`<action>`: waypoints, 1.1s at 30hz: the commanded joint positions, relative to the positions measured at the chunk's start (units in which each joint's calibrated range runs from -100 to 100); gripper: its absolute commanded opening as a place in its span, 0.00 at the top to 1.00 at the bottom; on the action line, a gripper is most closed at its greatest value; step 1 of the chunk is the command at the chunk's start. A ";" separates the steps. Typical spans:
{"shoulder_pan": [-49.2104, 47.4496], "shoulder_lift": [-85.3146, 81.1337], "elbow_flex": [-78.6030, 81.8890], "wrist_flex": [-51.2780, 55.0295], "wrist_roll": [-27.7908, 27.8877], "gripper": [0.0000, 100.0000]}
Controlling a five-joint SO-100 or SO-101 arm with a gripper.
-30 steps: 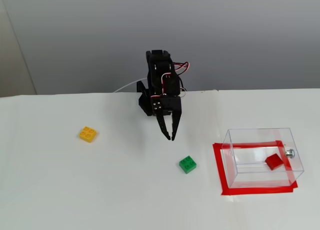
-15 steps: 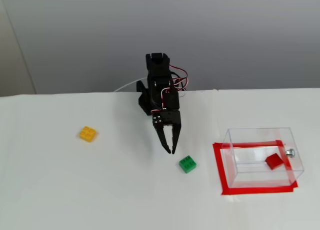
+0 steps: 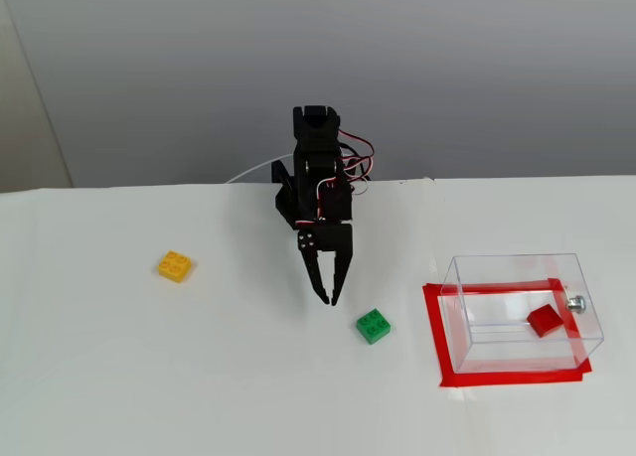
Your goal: Pick the red lego brick and place it into the transparent box
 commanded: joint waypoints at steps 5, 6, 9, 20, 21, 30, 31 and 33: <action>-0.63 -0.68 0.77 4.06 0.22 0.99; -0.34 -0.68 0.59 4.24 0.17 0.99; -0.26 -0.76 -0.40 7.72 0.17 0.99; -0.85 -0.76 -6.01 25.21 -0.15 0.99; -0.85 -0.76 -6.01 25.30 -0.15 0.99; -0.78 -0.68 -6.01 25.12 -0.15 0.99; -0.85 -0.68 -6.01 25.12 -0.15 0.99; -0.85 -0.68 -6.01 25.12 -0.15 0.99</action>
